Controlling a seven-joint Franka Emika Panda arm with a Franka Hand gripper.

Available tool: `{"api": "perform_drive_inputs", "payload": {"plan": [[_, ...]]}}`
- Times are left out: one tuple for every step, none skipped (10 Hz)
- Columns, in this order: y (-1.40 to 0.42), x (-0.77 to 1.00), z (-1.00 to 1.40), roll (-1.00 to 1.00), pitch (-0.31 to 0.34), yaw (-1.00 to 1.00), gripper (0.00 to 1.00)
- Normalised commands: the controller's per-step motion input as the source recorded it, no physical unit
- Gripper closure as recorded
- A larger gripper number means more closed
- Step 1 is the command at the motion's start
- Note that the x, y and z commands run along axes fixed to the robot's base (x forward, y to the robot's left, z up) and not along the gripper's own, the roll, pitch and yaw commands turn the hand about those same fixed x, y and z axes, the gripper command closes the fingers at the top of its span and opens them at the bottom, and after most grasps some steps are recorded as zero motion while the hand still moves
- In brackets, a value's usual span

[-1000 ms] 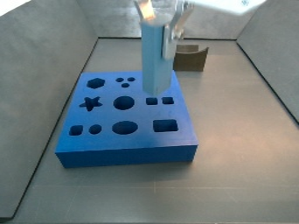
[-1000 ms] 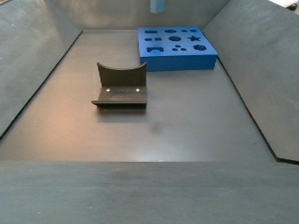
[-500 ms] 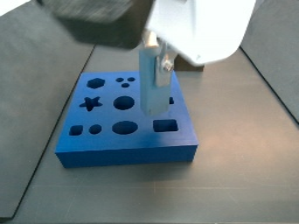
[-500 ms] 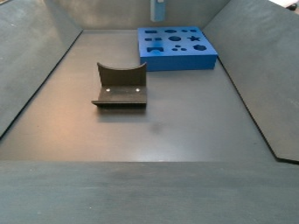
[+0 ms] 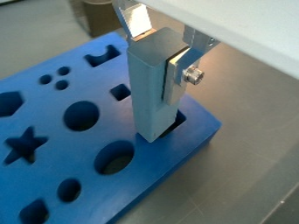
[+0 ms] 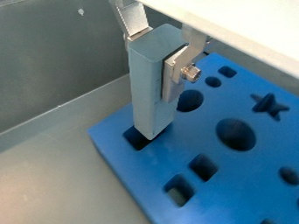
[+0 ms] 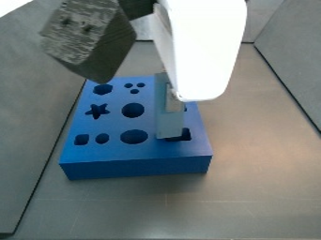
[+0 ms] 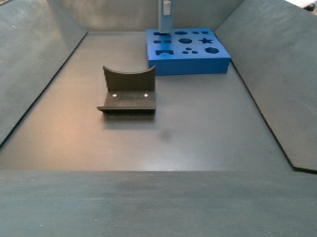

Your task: Insert the rectangle object.

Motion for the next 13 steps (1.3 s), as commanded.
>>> {"api": "perform_drive_inputs", "payload": {"plan": [[-0.09,0.55,-0.12,0.14,0.171,-0.26,1.00],[-0.09,0.43,-0.15,0.12,0.160,-0.36,1.00],[0.00,0.38,-0.25,0.17,0.156,-0.38,1.00],[0.01,0.18,-0.33,0.22,0.117,-0.28,1.00],[0.05,0.15,-0.34,0.25,0.124,-0.30,1.00],[0.03,0.00,-0.36,0.25,0.076,-0.24,1.00],[-0.04,-0.03,-0.44,0.16,0.014,-0.07,1.00],[-0.17,0.02,-0.54,0.12,0.011,0.00,1.00],[-0.21,0.05,-0.67,0.12,0.000,0.00,1.00],[-0.16,0.00,-0.75,0.06,-0.009,0.00,1.00],[0.00,-0.08,-0.36,-0.05,-0.083,0.00,1.00],[0.00,0.00,0.00,-0.02,-0.060,0.00,1.00],[0.00,0.00,0.00,0.00,0.000,0.00,1.00]]}}
